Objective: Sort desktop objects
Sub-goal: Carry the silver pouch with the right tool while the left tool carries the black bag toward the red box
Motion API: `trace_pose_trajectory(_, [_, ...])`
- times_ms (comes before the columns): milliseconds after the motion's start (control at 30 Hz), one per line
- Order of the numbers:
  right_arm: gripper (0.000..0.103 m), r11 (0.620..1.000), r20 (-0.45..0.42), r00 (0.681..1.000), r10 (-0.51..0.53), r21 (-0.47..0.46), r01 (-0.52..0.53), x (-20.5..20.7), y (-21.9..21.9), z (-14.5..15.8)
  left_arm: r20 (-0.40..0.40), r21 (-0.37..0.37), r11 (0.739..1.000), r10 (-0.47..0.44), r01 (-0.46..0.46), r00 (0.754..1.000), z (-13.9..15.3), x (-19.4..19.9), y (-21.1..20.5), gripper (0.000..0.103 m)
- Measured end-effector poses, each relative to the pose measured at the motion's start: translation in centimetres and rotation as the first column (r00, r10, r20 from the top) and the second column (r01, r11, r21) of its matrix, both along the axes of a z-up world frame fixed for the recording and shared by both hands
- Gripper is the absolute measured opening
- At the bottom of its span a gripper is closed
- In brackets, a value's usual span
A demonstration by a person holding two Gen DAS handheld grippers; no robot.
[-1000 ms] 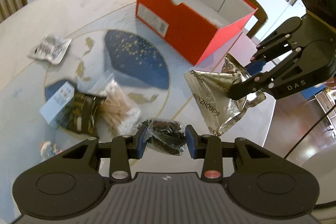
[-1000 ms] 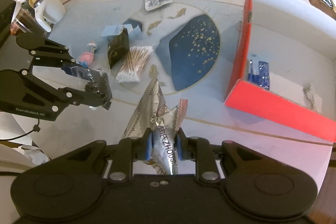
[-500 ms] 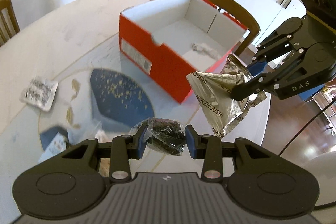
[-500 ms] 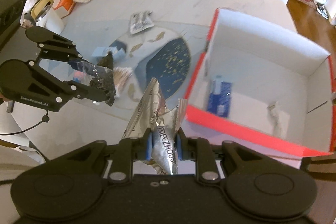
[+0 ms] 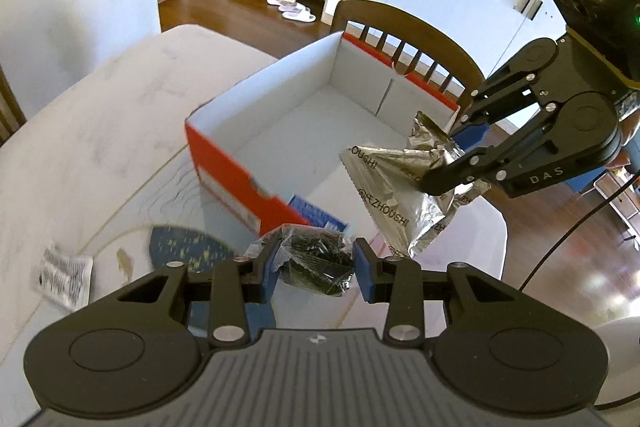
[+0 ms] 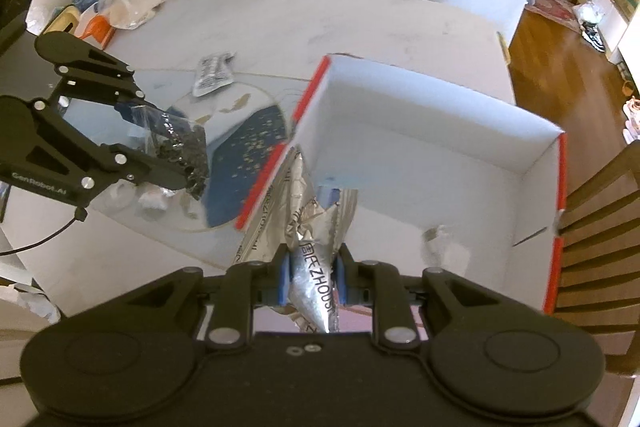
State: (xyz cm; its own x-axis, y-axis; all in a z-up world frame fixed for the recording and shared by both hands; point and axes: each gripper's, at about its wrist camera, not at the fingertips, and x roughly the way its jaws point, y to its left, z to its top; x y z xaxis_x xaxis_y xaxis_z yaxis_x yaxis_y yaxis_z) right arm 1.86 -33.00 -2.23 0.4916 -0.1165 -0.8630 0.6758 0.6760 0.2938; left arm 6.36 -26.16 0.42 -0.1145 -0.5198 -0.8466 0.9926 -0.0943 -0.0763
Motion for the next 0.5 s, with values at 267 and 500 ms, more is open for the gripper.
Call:
trace_pose_trajectory(267, [0.021,0.999,-0.004,1.0,-0.031,-0.023,0.031,-1.6,-2.3,-0.5,0.016,0.002,1.0,-0.021,0.021,1.0,0.2,-0.9,-3.3,0.037])
trace_pose_trajectory(500, [0.021,0.998,-0.012,0.998,-0.054,-0.03,0.053,-2.3,-3.7,-1.4,0.034,0.014,0.999,-0.037,0.037,0.999,-0.3,-1.4,-6.0,0.037])
